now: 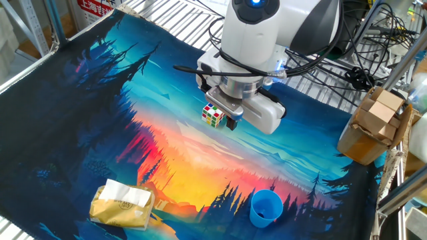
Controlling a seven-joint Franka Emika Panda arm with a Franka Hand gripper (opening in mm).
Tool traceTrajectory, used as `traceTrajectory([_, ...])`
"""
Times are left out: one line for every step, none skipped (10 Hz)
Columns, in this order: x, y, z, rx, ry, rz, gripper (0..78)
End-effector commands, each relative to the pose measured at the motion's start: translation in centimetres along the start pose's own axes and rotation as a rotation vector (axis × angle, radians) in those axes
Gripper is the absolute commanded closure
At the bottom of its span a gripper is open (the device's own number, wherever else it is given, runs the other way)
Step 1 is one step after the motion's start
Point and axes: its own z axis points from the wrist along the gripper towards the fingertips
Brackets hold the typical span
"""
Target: Pick up the cup
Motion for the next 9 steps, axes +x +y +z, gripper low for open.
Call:
traceTrajectory([0.0,0.0,-0.1,-0.100,0.023,0.036,77.6])
traceTrajectory([0.0,0.0,-0.1,-0.107,0.029,0.032,77.6])
traceTrajectory([0.0,0.0,-0.1,-0.113,0.031,0.032,77.6])
traceTrajectory([0.0,0.0,-0.1,-0.110,0.028,0.026,77.6])
traceTrajectory([-0.1,0.1,0.0,-0.107,0.027,0.022,77.6])
traceTrajectory([-0.1,0.4,0.2,-0.102,0.027,0.020,77.6])
traceTrajectory([-0.3,1.4,0.9,-0.101,0.027,0.019,77.6])
traceTrajectory([-0.4,2.3,1.5,-0.102,0.025,0.020,77.6])
traceTrajectory([-0.3,3.4,2.1,-0.101,0.023,0.024,77.6])
